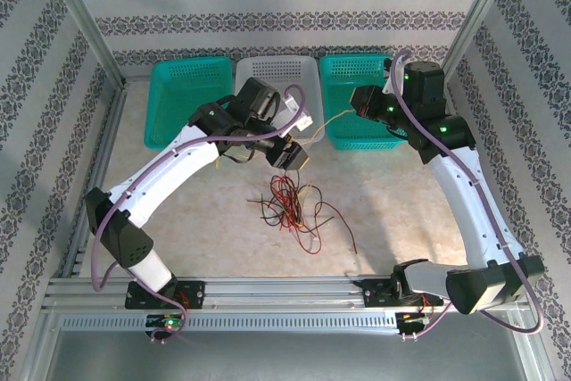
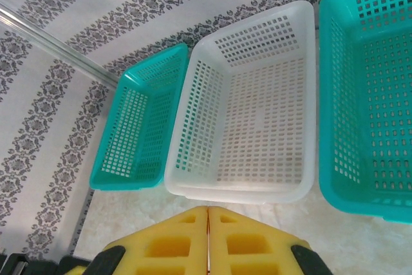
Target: Untangle the cables
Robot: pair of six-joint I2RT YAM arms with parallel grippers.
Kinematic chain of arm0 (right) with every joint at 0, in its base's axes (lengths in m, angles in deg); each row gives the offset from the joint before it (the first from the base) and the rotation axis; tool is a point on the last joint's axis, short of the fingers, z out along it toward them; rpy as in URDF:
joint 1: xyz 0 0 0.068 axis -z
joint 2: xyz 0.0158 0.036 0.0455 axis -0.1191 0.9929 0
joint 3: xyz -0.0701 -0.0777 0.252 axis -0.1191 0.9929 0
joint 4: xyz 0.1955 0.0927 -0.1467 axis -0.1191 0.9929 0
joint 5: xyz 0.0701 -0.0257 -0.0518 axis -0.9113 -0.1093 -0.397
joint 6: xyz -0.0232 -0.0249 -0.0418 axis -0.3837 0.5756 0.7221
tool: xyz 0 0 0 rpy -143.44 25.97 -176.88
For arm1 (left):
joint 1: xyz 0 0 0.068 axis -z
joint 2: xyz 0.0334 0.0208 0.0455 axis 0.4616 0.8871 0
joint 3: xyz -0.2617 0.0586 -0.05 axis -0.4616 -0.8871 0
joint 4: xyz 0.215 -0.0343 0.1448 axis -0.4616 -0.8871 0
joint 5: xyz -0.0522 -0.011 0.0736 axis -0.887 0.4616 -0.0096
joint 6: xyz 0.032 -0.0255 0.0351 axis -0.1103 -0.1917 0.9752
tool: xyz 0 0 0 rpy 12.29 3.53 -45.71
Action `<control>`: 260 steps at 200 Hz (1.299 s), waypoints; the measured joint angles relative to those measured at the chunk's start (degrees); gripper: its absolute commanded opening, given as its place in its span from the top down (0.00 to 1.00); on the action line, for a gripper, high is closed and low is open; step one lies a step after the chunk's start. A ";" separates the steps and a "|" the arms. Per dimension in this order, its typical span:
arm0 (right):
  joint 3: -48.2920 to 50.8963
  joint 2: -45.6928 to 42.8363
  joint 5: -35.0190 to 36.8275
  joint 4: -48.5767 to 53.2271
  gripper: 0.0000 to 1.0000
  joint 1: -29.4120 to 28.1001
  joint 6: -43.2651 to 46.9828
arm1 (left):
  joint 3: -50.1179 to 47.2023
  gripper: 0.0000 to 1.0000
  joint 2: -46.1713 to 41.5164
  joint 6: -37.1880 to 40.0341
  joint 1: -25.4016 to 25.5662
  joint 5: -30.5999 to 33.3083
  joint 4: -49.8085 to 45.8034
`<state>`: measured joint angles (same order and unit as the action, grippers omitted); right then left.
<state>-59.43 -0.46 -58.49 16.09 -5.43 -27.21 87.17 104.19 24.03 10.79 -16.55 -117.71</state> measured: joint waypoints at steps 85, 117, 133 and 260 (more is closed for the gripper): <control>0.00 0.00 0.02 0.72 1.00 0.00 0.63 | -4.87 0.78 -5.99 -3.45 -3.37 -2.80 8.09; 0.00 0.00 0.02 0.74 1.00 -0.02 0.66 | -5.20 0.95 -5.57 -3.54 -3.39 -5.03 8.28; 0.00 0.00 0.02 0.74 1.00 0.00 0.83 | -5.73 1.00 -5.57 -3.61 -3.39 -5.60 8.87; 6.01 -6.23 4.28 1.31 0.32 3.43 0.55 | -11.50 1.00 -9.70 -5.18 -10.95 13.97 19.41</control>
<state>-53.42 -6.69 -54.21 17.40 -2.00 -26.67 75.68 94.49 18.85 -0.16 -2.59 -98.30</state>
